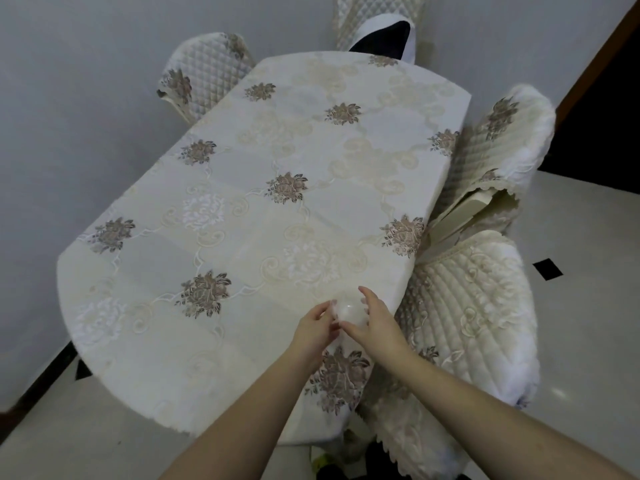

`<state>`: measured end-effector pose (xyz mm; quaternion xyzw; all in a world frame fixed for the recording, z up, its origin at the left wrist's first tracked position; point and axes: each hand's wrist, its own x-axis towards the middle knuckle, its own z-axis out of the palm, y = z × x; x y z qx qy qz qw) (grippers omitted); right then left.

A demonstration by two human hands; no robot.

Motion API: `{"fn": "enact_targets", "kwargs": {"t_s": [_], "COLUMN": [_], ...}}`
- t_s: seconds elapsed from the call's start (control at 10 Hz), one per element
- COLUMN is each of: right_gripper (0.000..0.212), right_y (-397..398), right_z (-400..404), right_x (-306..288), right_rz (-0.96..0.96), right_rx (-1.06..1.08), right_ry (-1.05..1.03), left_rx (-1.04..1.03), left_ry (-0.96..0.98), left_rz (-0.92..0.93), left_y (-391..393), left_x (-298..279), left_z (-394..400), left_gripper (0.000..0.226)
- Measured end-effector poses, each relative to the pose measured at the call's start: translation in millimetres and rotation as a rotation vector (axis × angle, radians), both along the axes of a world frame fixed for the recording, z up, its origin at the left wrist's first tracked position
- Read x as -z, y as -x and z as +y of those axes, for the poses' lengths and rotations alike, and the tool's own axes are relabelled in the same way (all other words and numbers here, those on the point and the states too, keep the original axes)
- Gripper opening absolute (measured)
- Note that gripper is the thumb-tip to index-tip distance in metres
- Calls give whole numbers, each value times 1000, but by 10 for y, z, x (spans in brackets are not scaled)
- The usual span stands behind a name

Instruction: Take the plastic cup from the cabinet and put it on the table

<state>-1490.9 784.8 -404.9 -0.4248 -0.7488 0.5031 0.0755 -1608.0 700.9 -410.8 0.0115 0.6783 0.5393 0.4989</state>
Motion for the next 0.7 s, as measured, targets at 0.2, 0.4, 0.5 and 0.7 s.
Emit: {"fn": "enact_targets", "kwargs": {"t_s": [0.2, 0.4, 0.5, 0.7], "right_gripper": [90, 94, 99, 94], "right_y": [-20, -62, -85, -159], "right_z": [14, 34, 13, -54], "right_x": [43, 43, -1, -60], "right_rz": [-28, -22, -38, -36], "right_rx": [-13, -54, -64, -19], "right_ry": [-43, -76, -66, -53], "left_rx": [16, -2, -14, -40], "left_ry": [10, 10, 37, 71], "left_rz": [24, 32, 50, 24], "left_y": [-3, -36, -43, -73], "left_x": [-3, -36, -72, -77], "left_z": [9, 6, -14, -138], "left_gripper": [24, 28, 31, 31]}}
